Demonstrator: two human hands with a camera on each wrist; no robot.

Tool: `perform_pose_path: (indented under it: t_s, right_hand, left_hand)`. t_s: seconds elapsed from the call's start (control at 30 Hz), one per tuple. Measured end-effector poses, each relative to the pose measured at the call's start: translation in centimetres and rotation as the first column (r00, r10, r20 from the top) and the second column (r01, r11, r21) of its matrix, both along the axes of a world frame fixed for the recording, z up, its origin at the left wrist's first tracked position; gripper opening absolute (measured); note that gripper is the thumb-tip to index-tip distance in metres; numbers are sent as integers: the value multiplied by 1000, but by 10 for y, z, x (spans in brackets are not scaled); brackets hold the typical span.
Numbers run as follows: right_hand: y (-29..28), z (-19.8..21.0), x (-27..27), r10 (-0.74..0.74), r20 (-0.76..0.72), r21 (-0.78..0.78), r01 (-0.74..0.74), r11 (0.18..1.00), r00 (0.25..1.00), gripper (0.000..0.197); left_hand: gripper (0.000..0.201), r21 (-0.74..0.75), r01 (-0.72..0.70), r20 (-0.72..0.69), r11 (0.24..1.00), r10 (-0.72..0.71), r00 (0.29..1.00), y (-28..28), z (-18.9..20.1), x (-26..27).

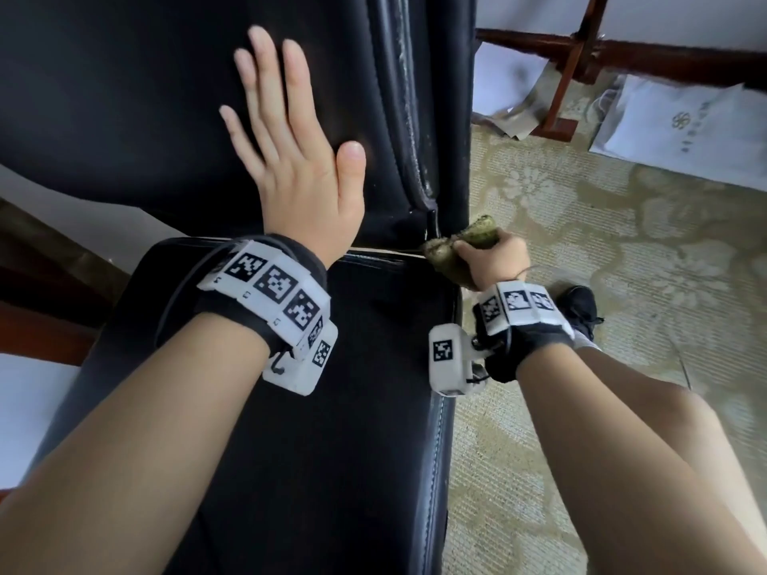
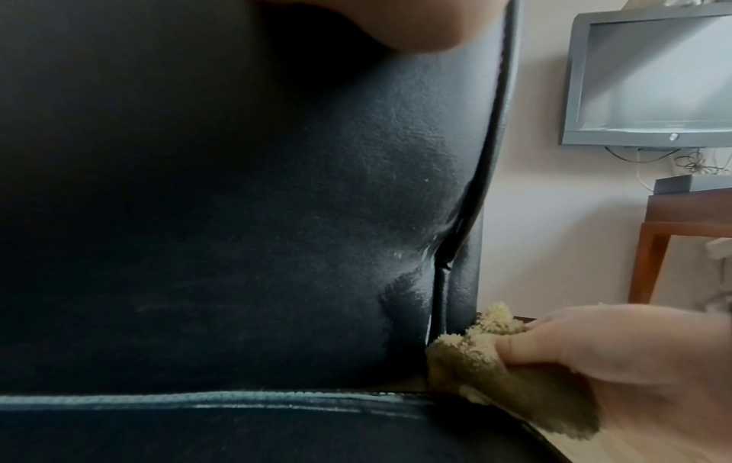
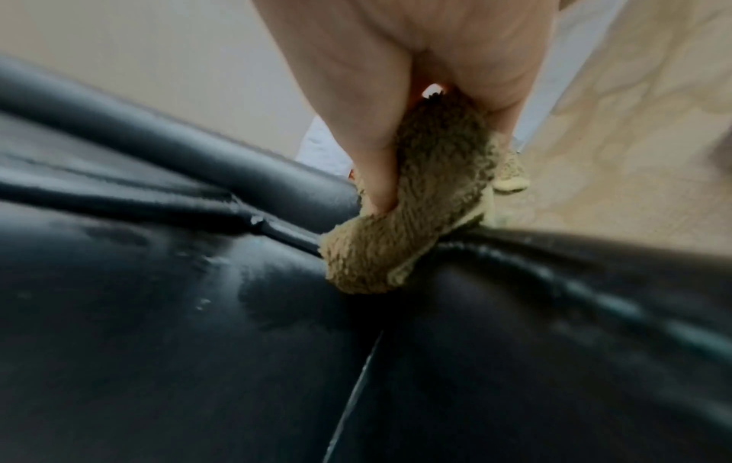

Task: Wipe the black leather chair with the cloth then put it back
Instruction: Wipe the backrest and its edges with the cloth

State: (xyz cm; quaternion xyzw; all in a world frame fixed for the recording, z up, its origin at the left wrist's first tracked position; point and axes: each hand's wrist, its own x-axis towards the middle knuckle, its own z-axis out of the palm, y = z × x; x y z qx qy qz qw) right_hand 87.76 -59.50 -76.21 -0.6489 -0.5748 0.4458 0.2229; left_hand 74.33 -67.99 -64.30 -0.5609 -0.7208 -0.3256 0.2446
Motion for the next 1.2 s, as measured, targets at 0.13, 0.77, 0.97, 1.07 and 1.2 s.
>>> perform_pose_path:
  t_s: [0.13, 0.77, 0.97, 1.07, 1.2]
  right_hand:
    - [-12, -4, 17, -118, -105, -9, 118, 993, 987, 52]
    - [-28, -2, -46, -234, -101, -7, 235, 972, 967, 82]
    - [-20, 7, -26, -90, -21, -23, 90, 996, 996, 53]
    - [-17, 4, 6, -69, 44, 41, 67, 997, 997, 43]
    - [-23, 0, 43, -167, 46, 66, 164, 984, 985, 49]
  left_hand:
    - [66, 6, -2, 8, 1000, 2, 1000, 0, 0, 1]
    - [67, -19, 28, 1, 999, -28, 1000, -1, 0, -4]
    - [67, -37, 19, -9, 999, -19, 1000, -4, 2, -2]
    - [67, -49, 14, -11, 999, -14, 1000, -6, 3, -2]
    - [67, -43, 2, -17, 999, -3, 1000, -4, 2, 0]
